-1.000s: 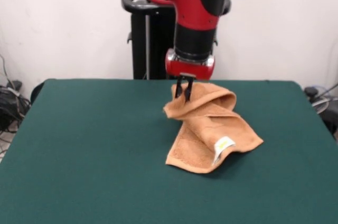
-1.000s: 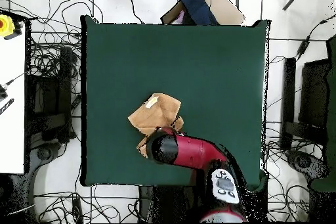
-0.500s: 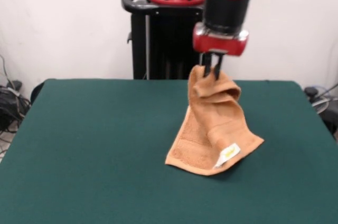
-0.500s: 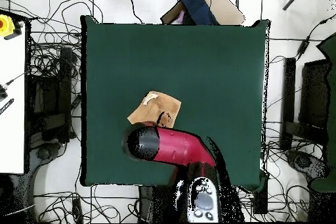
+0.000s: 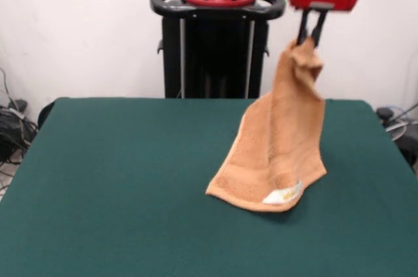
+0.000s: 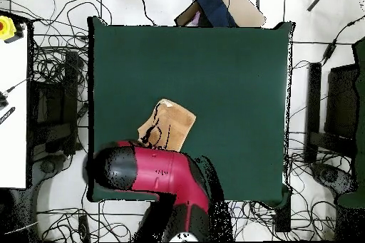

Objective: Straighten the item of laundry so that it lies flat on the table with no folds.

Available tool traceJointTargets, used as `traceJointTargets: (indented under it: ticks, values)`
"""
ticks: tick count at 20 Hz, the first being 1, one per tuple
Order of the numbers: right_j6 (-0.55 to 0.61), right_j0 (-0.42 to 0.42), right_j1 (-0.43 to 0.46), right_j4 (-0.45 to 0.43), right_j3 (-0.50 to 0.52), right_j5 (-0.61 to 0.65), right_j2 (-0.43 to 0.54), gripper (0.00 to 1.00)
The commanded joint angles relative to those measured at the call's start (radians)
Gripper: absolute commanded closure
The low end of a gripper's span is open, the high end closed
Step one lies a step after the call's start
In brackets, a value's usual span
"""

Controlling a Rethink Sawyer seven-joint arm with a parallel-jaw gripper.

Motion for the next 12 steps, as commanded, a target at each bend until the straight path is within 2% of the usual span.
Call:
traceJointTargets:
  ticks: [1, 8, 10, 12]
  values:
    - [0.433, 0.093, -0.142, 0.049, -0.055, 0.273, -0.106, 1.00]
    - [0.436, 0.099, -0.256, 0.050, -0.109, 0.485, -0.126, 1.00]
    - [0.422, 0.081, -0.289, 0.053, -0.131, 0.552, -0.119, 1.00]
    - [0.379, 0.048, -0.287, 0.055, -0.136, 0.555, -0.109, 1.00]
